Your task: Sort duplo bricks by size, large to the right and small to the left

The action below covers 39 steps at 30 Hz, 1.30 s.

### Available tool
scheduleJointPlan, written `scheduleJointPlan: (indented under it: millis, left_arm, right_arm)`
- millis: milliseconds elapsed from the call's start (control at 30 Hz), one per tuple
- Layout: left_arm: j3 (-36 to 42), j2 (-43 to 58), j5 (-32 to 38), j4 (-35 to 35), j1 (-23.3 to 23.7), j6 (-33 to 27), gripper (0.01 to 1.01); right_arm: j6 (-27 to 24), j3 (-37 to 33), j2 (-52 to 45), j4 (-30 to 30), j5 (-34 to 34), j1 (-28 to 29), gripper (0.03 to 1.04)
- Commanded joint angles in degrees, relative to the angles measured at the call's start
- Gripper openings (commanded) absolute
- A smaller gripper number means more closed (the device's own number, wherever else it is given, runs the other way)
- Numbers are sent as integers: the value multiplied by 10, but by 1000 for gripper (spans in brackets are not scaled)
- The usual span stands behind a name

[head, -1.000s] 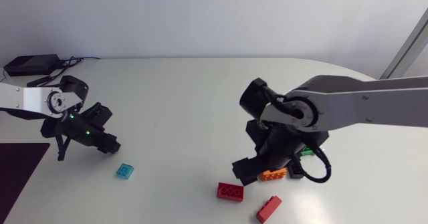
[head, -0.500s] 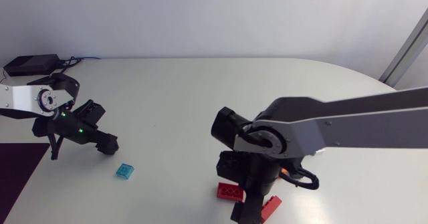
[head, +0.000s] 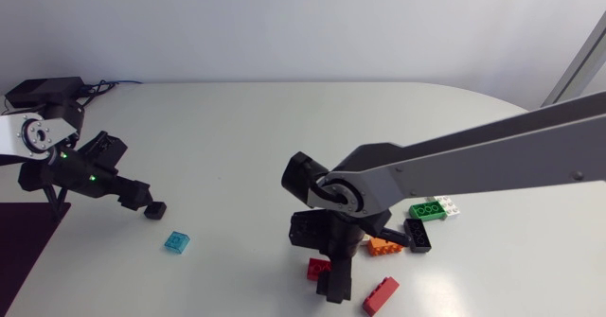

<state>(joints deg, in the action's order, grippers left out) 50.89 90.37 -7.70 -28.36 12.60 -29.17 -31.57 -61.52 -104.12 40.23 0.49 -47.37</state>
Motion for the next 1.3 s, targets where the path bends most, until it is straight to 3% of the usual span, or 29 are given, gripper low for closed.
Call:
scheduleJointPlan:
  millis: [0,100,200,233,300,333,500,733,1133,1167,1200,1233,1267]
  left_arm:
    - [-4,-8,-1,-6,1,-16,975]
    - [-10,-5,-1,-6,-4,-16,974]
    - [-11,-4,-1,-6,-6,-16,975]
    - [-11,-4,-1,-6,-7,-16,975]
    - [-11,-4,-1,-6,-11,-15,975]
    - [-11,-5,-1,-6,-14,-14,975]
    - [-15,-17,-1,-6,-23,-12,975]
    - [-19,-27,-2,-6,-40,-5,974]
    - [-26,-38,-2,-6,-50,-1,975]
    - [-26,-39,-2,-6,-50,-1,975]
    - [-26,-40,-2,-6,-50,-1,974]
    - [-26,-41,-2,-6,-50,-1,975]
    - [-26,-41,-2,-6,-51,-1,974]
  right_arm:
    - [-13,-11,-36,-3,2,5,997]
    - [5,-13,-53,2,-3,7,938]
    - [16,-6,-46,4,-19,12,726]
    - [20,-1,-40,-2,-30,18,574]
    - [27,9,-19,-27,-48,31,170]
    - [35,11,-8,-38,-56,41,26]
    - [56,26,34,-34,-59,119,48]
    - [39,-5,72,27,-59,261,48]
    - [-24,-24,-3,13,-59,430,52]
    - [-31,-24,-5,12,-62,435,120]
    - [-30,-21,-6,12,-61,439,298]
    - [-27,-20,-6,13,-59,440,554]
    - [-24,-19,-5,13,-52,440,889]
